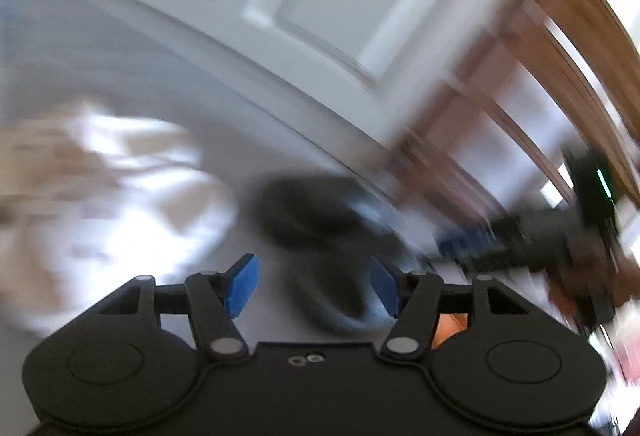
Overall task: Organize scattered shoes
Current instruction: 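Withdraw the left tool from the cream slides and move to the grey sneaker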
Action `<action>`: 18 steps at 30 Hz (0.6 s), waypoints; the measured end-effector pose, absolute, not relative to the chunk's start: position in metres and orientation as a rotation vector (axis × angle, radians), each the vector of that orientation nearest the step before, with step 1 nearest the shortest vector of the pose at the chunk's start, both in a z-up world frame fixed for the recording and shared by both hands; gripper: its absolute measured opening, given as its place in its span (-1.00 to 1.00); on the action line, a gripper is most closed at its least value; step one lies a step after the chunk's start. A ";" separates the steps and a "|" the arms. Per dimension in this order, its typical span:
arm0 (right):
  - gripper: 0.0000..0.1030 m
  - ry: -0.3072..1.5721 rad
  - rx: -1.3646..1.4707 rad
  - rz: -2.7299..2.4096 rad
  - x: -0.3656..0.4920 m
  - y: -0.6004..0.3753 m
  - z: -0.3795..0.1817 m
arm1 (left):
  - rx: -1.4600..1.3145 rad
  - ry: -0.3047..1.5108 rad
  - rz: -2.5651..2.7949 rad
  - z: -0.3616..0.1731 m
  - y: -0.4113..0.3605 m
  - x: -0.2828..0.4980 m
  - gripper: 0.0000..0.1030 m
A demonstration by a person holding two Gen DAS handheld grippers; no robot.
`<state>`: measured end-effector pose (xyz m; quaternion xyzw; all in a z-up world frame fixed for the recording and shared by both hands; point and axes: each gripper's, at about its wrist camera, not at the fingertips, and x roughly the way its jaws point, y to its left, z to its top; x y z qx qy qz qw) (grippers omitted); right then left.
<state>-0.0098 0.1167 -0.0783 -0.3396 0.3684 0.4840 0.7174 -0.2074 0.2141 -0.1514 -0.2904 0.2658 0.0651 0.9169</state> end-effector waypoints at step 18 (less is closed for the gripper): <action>-0.04 0.914 -0.624 0.683 0.029 -0.056 -0.032 | -0.704 0.638 -0.058 -0.212 0.154 -0.043 0.16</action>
